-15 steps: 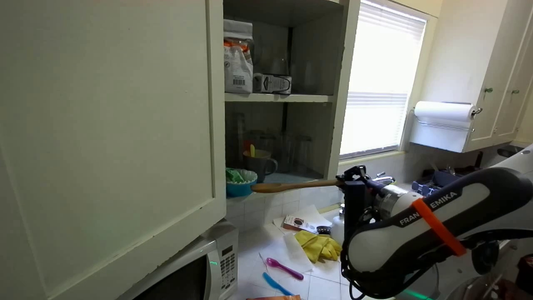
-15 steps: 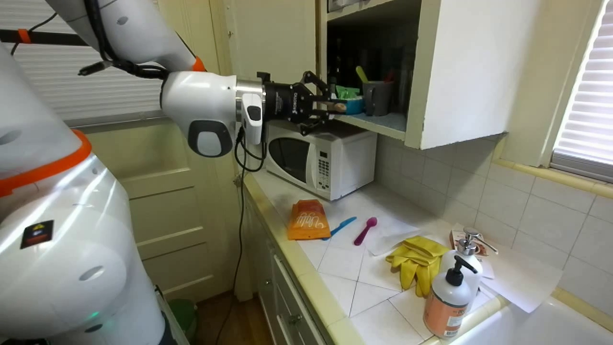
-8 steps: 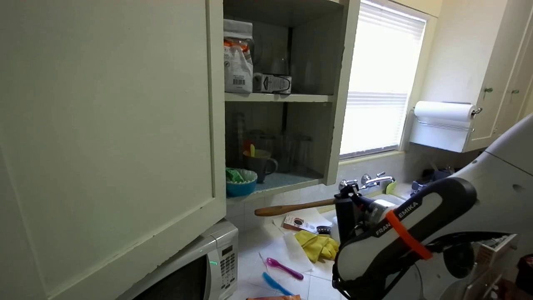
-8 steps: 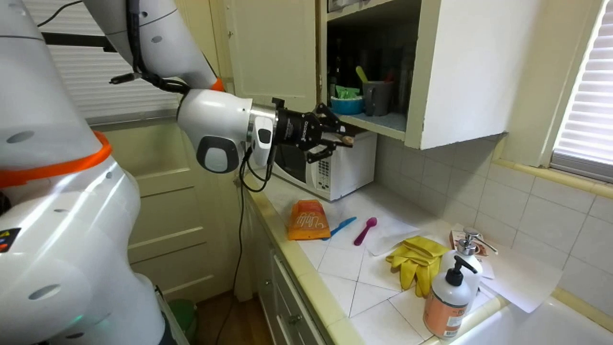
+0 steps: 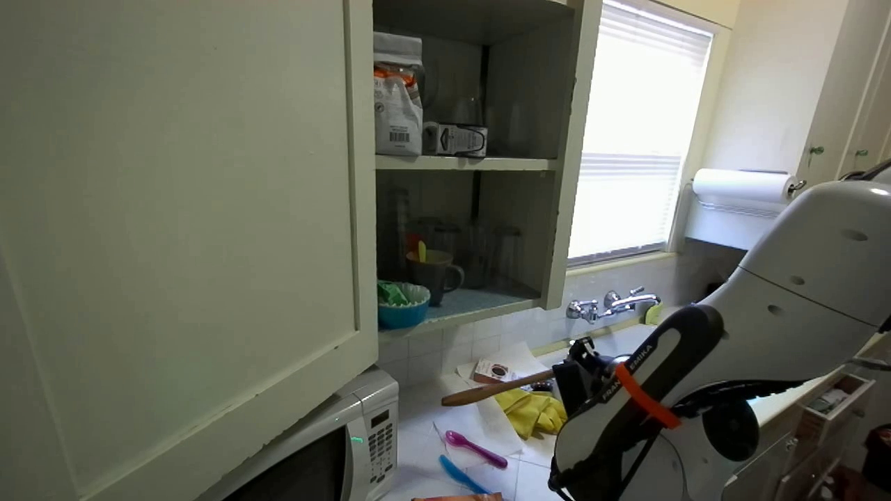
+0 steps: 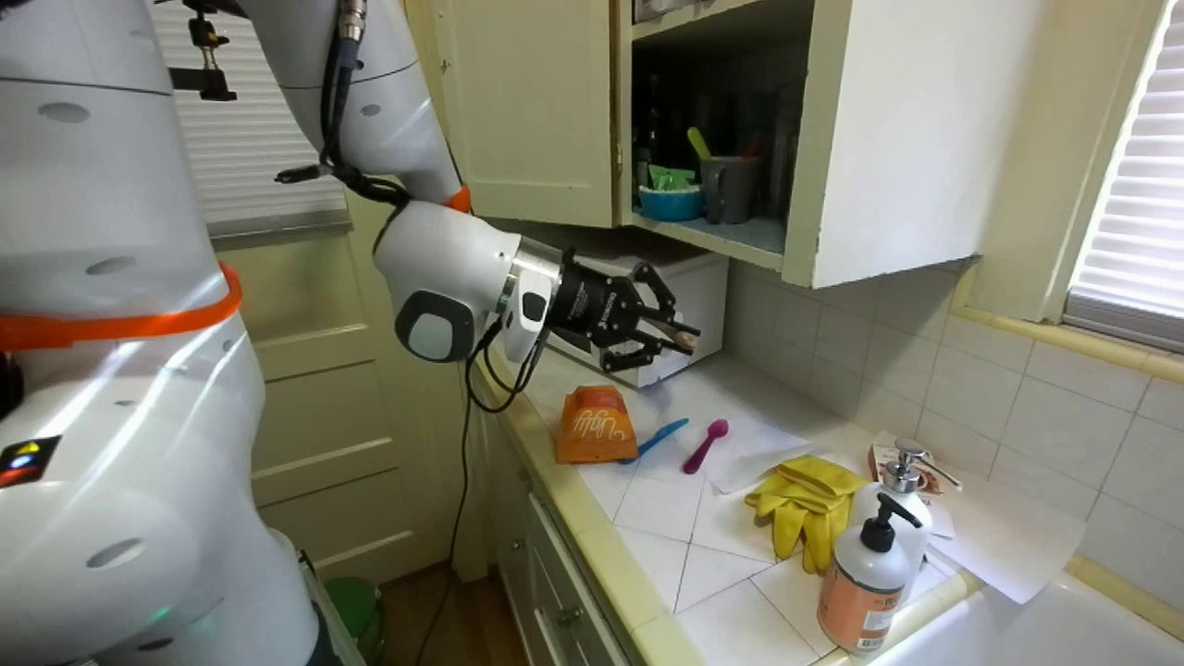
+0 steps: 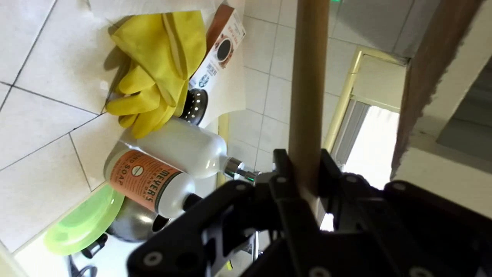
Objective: Take the wooden spoon out of the open upper cabinet and put it on the countertop.
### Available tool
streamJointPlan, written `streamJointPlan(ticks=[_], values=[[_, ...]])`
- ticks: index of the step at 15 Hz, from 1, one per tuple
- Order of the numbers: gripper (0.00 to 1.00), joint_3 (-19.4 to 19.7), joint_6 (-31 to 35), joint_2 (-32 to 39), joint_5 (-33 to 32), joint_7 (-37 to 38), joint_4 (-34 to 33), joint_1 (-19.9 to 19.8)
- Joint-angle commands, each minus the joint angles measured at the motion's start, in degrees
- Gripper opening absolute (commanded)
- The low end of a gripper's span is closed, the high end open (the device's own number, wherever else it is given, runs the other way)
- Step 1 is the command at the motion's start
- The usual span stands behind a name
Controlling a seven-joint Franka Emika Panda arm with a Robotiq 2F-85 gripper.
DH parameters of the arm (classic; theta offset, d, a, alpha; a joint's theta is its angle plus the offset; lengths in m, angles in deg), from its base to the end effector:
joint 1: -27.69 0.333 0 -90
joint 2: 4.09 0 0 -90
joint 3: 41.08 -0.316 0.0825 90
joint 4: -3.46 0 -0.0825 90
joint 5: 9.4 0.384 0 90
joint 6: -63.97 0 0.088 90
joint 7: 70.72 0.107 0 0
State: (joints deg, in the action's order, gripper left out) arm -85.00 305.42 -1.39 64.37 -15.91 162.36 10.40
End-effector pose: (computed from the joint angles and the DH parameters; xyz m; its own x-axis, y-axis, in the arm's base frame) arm 0.3488 0.0281 0.3433 -0.5221 -0.8213 0.2297 -0.4578 0.0426 -0.8880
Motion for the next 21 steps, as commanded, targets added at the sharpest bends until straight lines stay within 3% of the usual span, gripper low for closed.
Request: streamJointPlan(ticks=[1,2,4,8,9,12,16,21], values=[[0.05,13.67,1.63,4.16,0.11,-2.24,-0.01,10.21],[0.21,15.38,-0.88,1.39,0.32,-1.17,-0.01,13.41],[0.21,19.46,-0.96,2.69,0.34,-2.19,-0.10,15.59],[0.21,20.38,-0.98,3.10,0.34,-2.48,-0.22,16.47],[0.05,20.37,-0.98,3.10,0.34,-2.48,-0.23,16.56],[0.05,26.55,3.39,8.78,-3.51,0.06,-3.12,18.86],[0.05,32.93,2.66,14.50,-5.97,0.43,-8.35,20.28],[0.05,45.20,2.69,25.39,-7.25,5.07,-18.28,30.25]])
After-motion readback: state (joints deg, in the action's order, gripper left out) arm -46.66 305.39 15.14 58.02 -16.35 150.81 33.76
